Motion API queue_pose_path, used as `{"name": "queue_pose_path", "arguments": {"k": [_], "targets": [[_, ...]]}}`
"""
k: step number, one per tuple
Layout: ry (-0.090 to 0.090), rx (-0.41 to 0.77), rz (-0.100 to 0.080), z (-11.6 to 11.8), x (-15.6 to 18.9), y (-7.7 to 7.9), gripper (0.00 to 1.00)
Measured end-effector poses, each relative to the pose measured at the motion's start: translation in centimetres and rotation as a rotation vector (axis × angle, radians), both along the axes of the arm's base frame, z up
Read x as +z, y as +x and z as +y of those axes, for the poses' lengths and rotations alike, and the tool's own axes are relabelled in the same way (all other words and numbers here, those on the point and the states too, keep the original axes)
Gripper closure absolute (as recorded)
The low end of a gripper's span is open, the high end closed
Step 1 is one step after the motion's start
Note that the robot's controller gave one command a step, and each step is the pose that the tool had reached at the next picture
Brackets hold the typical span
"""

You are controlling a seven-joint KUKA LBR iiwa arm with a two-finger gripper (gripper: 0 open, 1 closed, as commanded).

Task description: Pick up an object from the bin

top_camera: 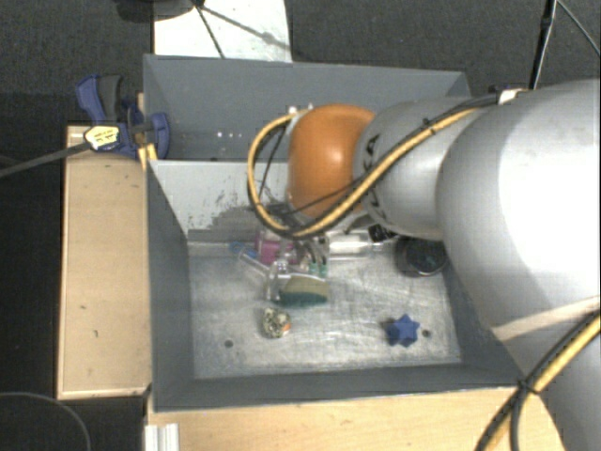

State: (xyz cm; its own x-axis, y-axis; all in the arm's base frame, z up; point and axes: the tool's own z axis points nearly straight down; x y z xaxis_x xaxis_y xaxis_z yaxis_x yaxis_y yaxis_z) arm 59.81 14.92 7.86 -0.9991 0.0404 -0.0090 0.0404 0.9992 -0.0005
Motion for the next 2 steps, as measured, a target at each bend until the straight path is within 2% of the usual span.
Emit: {"name": "queue_pose_path", "arguments": {"k": [1,2], "targets": [[0.003,-0.001,0.001,0.0,8.3,0.2,1.00],[0.002,0.001,0.004,0.0,12.1,0.3,1.00]]}}
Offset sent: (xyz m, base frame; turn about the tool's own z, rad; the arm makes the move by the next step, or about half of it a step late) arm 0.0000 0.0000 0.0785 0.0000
